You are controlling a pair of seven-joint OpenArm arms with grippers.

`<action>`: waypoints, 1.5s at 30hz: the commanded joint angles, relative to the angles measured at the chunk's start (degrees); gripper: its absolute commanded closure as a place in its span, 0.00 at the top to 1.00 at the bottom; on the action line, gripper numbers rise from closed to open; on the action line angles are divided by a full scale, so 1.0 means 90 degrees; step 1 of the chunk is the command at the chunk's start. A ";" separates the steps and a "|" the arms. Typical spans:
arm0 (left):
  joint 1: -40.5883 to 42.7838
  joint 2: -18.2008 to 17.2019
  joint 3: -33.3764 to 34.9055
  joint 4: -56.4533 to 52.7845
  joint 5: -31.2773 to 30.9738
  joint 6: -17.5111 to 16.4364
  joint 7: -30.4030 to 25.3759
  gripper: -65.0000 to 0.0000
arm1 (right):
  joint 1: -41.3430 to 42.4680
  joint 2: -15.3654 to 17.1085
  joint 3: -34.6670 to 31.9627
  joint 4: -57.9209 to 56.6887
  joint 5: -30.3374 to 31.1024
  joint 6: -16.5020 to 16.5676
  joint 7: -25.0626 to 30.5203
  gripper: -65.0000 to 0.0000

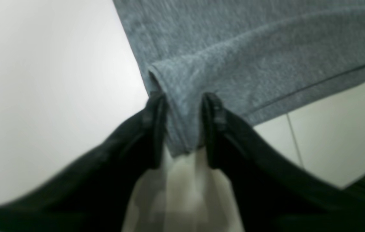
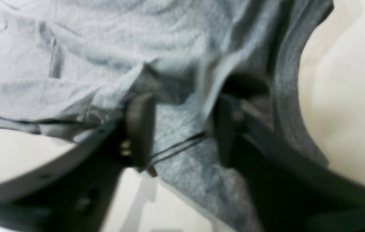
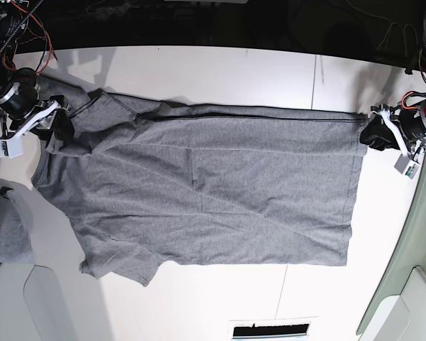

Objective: Layout the t-shirt on the table in an organized manner, then fold the t-shirt properly
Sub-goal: 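Fold the lifted edge over the shirt body with both grippers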

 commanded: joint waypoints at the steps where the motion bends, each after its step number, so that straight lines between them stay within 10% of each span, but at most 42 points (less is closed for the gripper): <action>1: -0.0070 -0.0146 -0.0056 0.0075 -0.0177 -0.0035 0.0019 0.43 | 0.0083 0.0075 0.0112 0.0109 0.0160 -0.0002 0.0066 0.53; 13: 0.0114 -0.0143 -0.1027 0.0075 -0.1285 -0.0035 0.0595 0.50 | -0.0240 0.0134 0.1902 0.0092 0.0585 -0.0158 -0.0153 0.53; 24: 0.0100 0.0100 -0.0855 -0.0542 -0.0753 -0.0035 0.0032 0.58 | -0.0253 0.0250 0.1693 -0.1598 0.0454 -0.0138 0.0748 0.65; 45: -0.0143 0.0665 -0.0792 -0.0835 -0.0134 0.0189 -0.0420 0.55 | 0.0248 0.0170 0.0306 -0.2011 0.0787 0.0000 0.0503 0.57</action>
